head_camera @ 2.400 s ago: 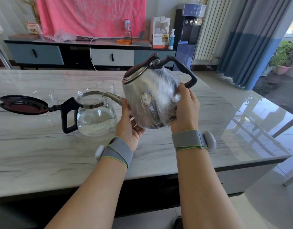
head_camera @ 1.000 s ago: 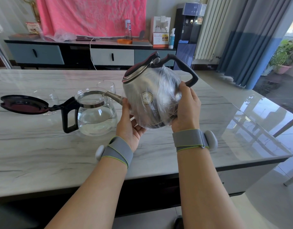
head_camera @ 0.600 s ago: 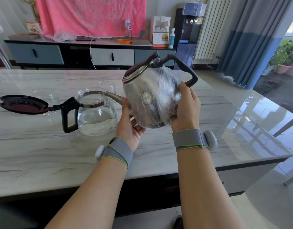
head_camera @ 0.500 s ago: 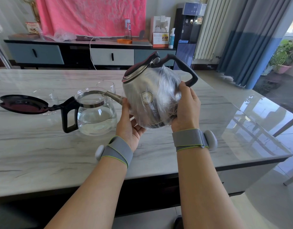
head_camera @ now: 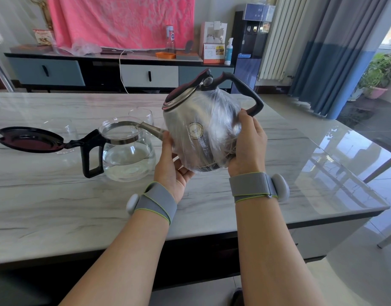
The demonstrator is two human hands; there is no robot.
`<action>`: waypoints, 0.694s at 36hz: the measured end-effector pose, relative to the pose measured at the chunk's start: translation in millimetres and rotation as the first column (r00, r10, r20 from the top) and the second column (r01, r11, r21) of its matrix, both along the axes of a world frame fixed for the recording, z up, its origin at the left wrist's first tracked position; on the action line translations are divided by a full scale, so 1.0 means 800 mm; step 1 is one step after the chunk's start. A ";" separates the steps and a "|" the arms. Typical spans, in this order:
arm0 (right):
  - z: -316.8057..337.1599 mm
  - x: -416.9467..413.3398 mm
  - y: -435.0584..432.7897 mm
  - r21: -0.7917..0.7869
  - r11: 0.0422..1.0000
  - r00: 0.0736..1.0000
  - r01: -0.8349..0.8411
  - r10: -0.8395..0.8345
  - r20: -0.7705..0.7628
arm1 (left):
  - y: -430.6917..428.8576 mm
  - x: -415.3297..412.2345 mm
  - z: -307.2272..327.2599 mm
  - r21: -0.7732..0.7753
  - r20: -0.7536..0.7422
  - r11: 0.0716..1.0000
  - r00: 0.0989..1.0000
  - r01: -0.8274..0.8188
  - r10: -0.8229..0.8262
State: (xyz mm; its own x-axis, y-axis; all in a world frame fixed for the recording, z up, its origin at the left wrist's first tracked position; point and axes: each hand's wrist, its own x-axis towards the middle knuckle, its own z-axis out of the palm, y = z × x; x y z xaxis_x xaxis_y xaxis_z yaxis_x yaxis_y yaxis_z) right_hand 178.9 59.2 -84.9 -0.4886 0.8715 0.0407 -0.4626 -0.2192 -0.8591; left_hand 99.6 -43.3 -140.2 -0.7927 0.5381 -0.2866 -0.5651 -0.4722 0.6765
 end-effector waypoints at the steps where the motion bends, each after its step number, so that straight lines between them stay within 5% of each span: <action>1: 0.000 0.000 0.000 0.001 1.000 1.000 0.002 -0.002 0.000 | 0.000 0.000 0.000 0.001 0.000 1.000 1.000 0.001 -0.001; 25: 0.003 0.003 0.000 0.006 1.000 1.000 -0.011 0.011 0.005 | -0.001 0.000 0.000 0.002 -0.010 1.000 1.000 -0.012 0.012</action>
State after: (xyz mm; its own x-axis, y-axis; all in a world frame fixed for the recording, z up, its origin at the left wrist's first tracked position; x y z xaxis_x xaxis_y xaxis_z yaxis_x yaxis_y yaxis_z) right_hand 181.7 59.0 -82.3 -0.4984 0.8659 0.0433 -0.4560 -0.2193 -0.8625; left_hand 99.4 -44.1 -140.5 -0.8022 0.5286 -0.2777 -0.5523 -0.4801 0.6815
